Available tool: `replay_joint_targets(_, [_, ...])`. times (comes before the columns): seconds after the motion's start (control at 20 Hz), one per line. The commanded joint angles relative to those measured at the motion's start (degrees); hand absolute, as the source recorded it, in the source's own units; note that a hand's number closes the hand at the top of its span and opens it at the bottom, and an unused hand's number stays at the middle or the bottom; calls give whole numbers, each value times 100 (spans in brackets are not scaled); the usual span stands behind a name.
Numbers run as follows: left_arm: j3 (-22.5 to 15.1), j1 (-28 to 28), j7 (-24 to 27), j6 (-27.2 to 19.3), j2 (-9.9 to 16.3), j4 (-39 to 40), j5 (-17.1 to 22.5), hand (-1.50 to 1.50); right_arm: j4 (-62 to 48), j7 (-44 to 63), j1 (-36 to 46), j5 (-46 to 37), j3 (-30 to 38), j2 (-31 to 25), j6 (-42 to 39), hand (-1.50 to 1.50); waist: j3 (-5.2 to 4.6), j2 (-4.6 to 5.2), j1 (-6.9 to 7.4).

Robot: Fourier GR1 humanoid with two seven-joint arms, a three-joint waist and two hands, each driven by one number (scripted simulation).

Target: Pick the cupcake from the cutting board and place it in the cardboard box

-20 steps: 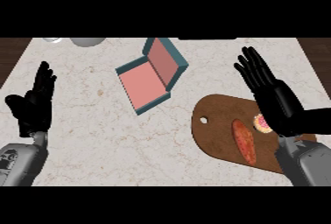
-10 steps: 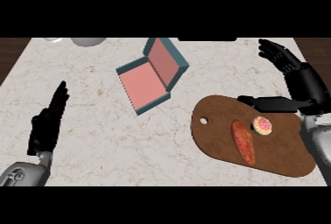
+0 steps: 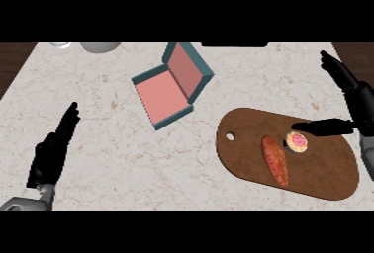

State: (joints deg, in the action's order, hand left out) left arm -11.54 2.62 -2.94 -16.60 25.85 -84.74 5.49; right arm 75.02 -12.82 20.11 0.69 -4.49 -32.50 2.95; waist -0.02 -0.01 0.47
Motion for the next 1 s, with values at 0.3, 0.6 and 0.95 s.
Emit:
replay_joint_targets(0.3, [-76,-53,-123,-10,-94,-190,-93,0,430,1313,381,-1182,-1036,-1964,-1982,-150,-18,-29,-27])
replay_joint_targets(0.6, [-46,-95,-177,-38,-155,-223,-182,0,876,2353,586,-1233,-1574,-2065,-3249,-150,-6,-12,-8])
replay_joint_targets(0.95, [145,-13,-265,89,-365,-98,-347,0,1458,3564,382,-1744,-1533,-1231,-3371,-150,0,-4,-43])
